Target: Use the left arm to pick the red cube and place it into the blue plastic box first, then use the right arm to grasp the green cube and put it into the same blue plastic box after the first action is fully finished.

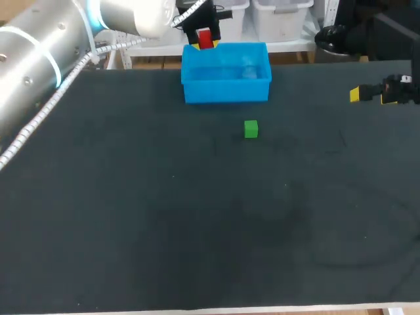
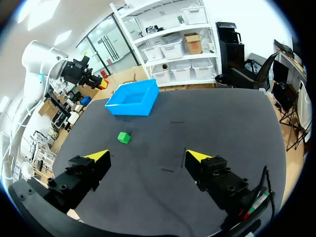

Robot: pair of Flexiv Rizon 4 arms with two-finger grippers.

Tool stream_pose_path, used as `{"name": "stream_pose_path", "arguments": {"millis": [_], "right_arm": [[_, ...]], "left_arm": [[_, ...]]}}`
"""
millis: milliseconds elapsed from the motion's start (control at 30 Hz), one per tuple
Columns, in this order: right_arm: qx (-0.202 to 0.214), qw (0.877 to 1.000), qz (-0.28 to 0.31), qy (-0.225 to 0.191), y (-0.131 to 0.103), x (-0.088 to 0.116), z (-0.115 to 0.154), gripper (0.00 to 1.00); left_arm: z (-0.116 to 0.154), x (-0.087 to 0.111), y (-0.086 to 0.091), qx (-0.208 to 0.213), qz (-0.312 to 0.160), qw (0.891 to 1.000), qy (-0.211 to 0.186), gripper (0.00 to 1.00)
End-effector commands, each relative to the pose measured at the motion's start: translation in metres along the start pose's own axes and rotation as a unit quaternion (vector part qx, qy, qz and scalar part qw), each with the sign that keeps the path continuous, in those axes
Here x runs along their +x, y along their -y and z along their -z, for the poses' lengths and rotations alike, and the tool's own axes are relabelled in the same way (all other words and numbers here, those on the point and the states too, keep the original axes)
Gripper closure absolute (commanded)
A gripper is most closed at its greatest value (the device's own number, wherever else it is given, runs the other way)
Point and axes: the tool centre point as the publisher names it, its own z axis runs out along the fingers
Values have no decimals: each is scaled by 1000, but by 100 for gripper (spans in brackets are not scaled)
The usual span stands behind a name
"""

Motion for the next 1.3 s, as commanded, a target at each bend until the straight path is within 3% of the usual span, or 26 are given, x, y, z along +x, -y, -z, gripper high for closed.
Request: {"name": "stream_pose_path", "arguments": {"millis": [33, 200, 500, 733, 767, 800, 867, 900, 933, 967, 1133, 1300], "right_arm": [[1, 1000, 0, 0, 0, 0, 0, 0], [1, 1000, 0, 0, 0, 0, 0, 0], [1, 1000, 0, 0, 0, 0, 0, 0], [1, 1000, 0, 0, 0, 0, 0, 0], [1, 1000, 0, 0, 0, 0, 0, 0], [1, 1000, 0, 0, 0, 0, 0, 0], [1, 1000, 0, 0, 0, 0, 0, 0], [1, 1000, 0, 0, 0, 0, 0, 0], [1, 1000, 0, 0, 0, 0, 0, 0], [1, 1000, 0, 0, 0, 0, 0, 0], [1, 1000, 0, 0, 0, 0, 0, 0], [1, 1000, 0, 0, 0, 0, 0, 0]], "left_arm": [[-21, -29, 3, 9, 3, 999, -32, 100], [-37, -33, 7, 18, 10, 999, -42, 100], [-65, -23, 12, 27, 25, 997, -69, 100], [-75, -20, 11, 24, 38, 996, -75, 100], [-76, -20, 11, 24, 39, 996, -76, 95], [-76, -21, 11, 24, 39, 996, -76, 75], [-76, -21, 11, 25, 39, 996, -76, 58], [-76, -21, 12, 26, 40, 996, -76, 44], [-76, -22, 13, 25, 39, 996, -75, 13], [-75, -22, 14, 25, 40, 996, -74, 0], [-70, -23, 15, 22, 34, 997, -68, 0], [-55, -14, 18, 17, -1, 998, -61, 0]]}}
